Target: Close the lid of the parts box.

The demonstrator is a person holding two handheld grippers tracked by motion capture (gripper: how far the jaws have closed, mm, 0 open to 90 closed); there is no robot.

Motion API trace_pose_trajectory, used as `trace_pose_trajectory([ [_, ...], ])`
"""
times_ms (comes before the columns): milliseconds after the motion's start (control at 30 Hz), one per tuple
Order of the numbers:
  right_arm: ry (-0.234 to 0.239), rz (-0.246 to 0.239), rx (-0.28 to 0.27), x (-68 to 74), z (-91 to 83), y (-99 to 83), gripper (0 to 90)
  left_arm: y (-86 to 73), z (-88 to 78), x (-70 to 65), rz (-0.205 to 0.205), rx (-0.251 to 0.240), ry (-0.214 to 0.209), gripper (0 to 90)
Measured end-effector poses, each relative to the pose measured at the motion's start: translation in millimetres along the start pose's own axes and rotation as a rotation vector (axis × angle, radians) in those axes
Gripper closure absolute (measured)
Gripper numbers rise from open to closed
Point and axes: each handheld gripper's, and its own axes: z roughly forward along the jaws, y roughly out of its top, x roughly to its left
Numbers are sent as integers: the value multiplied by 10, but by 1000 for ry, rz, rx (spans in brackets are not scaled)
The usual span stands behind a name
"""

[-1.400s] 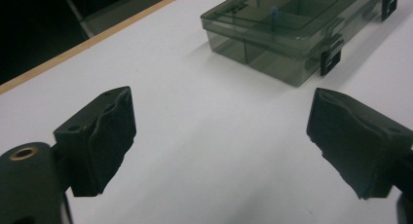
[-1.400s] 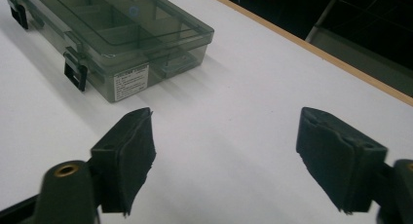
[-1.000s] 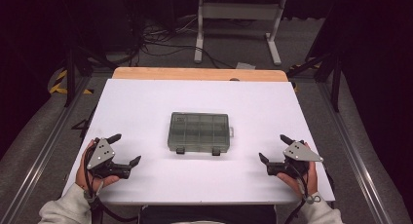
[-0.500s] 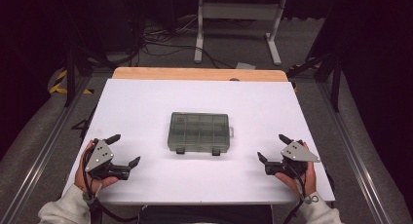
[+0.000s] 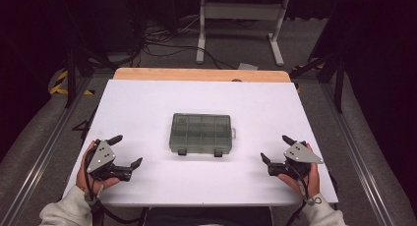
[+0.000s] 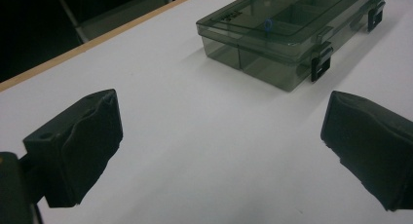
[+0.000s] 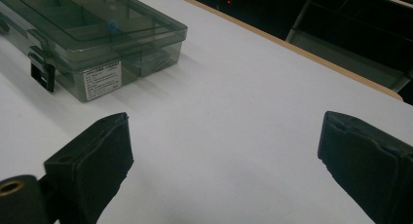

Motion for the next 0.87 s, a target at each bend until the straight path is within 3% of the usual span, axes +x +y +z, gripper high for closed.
trace_pose_trajectory([
  [567,5,-13,6,11,0,10,71,-12,30,21,15,22,26,33],
  [867,6,-13,18,29,-2,0,74,-2,81,35,16,22,9,34],
])
